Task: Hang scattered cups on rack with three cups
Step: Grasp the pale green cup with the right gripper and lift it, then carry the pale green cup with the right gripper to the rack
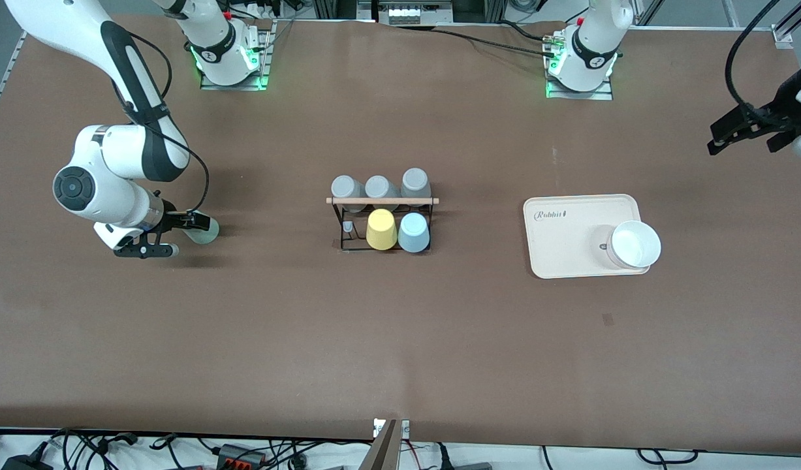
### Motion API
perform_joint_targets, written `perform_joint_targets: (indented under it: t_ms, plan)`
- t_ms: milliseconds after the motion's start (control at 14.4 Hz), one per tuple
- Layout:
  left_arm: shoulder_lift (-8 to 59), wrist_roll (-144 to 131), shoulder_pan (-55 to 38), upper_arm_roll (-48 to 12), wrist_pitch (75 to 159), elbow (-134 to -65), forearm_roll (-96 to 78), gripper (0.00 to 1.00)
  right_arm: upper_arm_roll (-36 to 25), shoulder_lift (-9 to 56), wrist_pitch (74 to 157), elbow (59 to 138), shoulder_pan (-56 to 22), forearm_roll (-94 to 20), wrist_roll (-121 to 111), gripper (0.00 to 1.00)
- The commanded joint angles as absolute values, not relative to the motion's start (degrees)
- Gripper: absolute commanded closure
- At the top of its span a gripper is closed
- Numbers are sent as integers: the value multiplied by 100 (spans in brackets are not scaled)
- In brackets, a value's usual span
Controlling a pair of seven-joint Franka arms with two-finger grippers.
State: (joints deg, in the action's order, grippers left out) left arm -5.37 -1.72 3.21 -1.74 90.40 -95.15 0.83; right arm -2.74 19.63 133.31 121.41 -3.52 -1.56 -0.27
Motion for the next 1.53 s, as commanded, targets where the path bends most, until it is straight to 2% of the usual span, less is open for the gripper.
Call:
perform_joint_targets:
  t_ms: [0, 417, 486, 556, 625, 694, 833, 1042, 1319, 1458]
  plan:
    - [-580, -53, 387, -255, 8781, -9247, -35, 0, -264, 1828, 13711, 12524, -352, -158, -70, 0]
    - [-536, -114, 378, -273, 8561, -9158, -44, 0, -264, 1925, 13606, 12533, -316, -158, -97, 0]
    - [-527, -114, 378, -272, 8561, -9158, -44, 0, -264, 1925, 13579, 12525, -308, -158, -105, 14]
    - [-423, -97, 361, -281, 8578, -9150, -44, 0, -264, 1907, 13509, 12481, -316, -158, -45, 46]
    - [-413, -1, 378, -281, 8587, -9158, -44, 0, -255, 1899, 13422, 12420, -334, -167, -9, 64]
    - [-404, 96, 387, -281, 8587, -9158, -44, 0, -246, 1872, 13299, 12315, -351, -167, -9, 71]
    - [-404, 141, 387, -255, 8587, -9141, -44, 0, -220, 1854, 12669, 11824, -360, -211, 113, 77]
    - [-413, 141, 387, -211, 8596, -9141, -44, 0, -220, 1925, 11473, 10603, -614, -228, 246, 77]
    - [-422, 141, 387, -220, 8613, -9141, -44, 0, -220, 2021, 10611, 9451, -1123, -517, 780, 80]
    - [-422, 141, 387, -211, 8631, -9141, -44, 0, -220, 2302, 10171, 8845, -1440, -956, 1455, 80]
